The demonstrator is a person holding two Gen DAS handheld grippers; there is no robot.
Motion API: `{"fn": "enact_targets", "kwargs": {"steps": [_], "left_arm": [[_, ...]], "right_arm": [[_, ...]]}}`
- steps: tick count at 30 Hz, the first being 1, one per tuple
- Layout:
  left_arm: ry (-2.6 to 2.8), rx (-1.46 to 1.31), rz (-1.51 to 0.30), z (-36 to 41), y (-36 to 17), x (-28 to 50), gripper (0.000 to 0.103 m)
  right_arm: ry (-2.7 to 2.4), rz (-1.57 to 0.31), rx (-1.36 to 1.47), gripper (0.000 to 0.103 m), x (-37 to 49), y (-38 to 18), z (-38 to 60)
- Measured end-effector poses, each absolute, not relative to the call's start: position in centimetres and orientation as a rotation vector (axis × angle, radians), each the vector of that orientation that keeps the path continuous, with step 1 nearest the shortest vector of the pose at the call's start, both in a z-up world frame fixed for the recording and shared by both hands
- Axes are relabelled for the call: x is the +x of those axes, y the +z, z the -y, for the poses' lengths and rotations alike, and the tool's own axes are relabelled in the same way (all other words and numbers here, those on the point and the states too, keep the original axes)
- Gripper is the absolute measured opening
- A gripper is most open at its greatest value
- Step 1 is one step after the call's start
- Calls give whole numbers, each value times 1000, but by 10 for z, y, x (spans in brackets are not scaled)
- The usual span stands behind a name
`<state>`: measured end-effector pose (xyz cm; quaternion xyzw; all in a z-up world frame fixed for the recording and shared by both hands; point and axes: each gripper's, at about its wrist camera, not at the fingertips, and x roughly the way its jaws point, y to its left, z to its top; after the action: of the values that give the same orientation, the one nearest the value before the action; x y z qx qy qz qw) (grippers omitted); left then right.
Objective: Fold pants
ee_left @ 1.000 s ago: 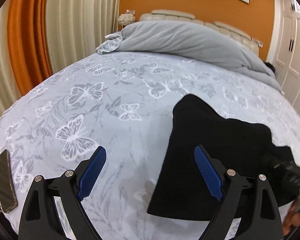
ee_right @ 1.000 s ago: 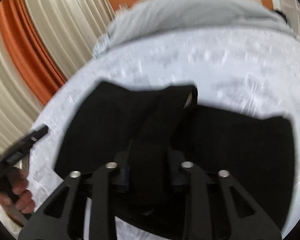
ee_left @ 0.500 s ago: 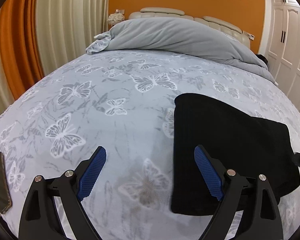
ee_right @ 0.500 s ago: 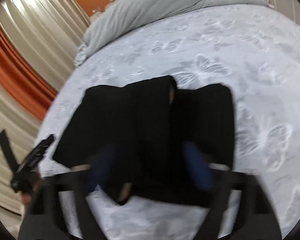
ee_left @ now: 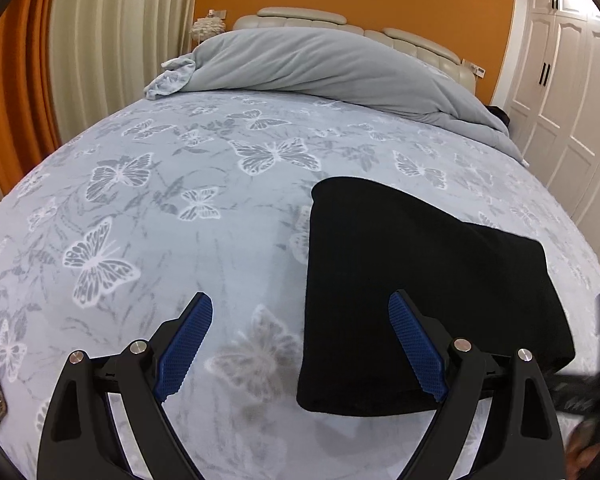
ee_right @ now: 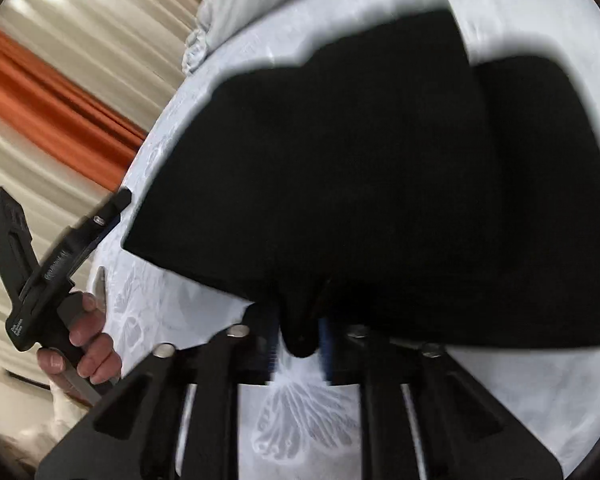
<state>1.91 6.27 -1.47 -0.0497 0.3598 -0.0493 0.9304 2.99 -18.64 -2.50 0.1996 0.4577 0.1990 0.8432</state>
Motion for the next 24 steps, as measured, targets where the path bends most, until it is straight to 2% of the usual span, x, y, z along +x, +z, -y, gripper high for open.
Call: {"fn": "enact_targets", "kwargs": {"steps": [2,4,6,7,8,10,12,13,14,19,24], "left_arm": [[-104,-111,-723,-65,-11,17,87],[-110,-119,-722,-67,-10,17,87],[-101,-107,-743,-64,-15,21,87],[-103,-101,-764,-62,-20,24,87],[-105,-97,-780,-60,-22,26,87],[-109,-97,-802,-58,-26,27,87],[-122,-101,-797,-57,-25,25,87],[-125,-101,-790,-57,-24,25,87],[-129,-100,-785,-57,-23,25,87],[-139,-103,-803,-55,-27,27,87],[-136,-90,-804,-53,-29,30,87]], "right_arm": [[361,-840,341,11,10,20,201],[244,-799,217,11,3,31,214],[93,-907,120,14,16,-6,232],[73,-970,128,20,22,-25,241],[71,-1014,172,21,24,-41,251],[114,-975,321,26,13,-39,269],[111,-897,323,56,4,-14,274],[99,-860,312,86,3,-6,272],[98,-804,304,93,1,6,275],[144,-730,471,93,18,18,302],[258,-869,608,92,67,-20,306]]}}
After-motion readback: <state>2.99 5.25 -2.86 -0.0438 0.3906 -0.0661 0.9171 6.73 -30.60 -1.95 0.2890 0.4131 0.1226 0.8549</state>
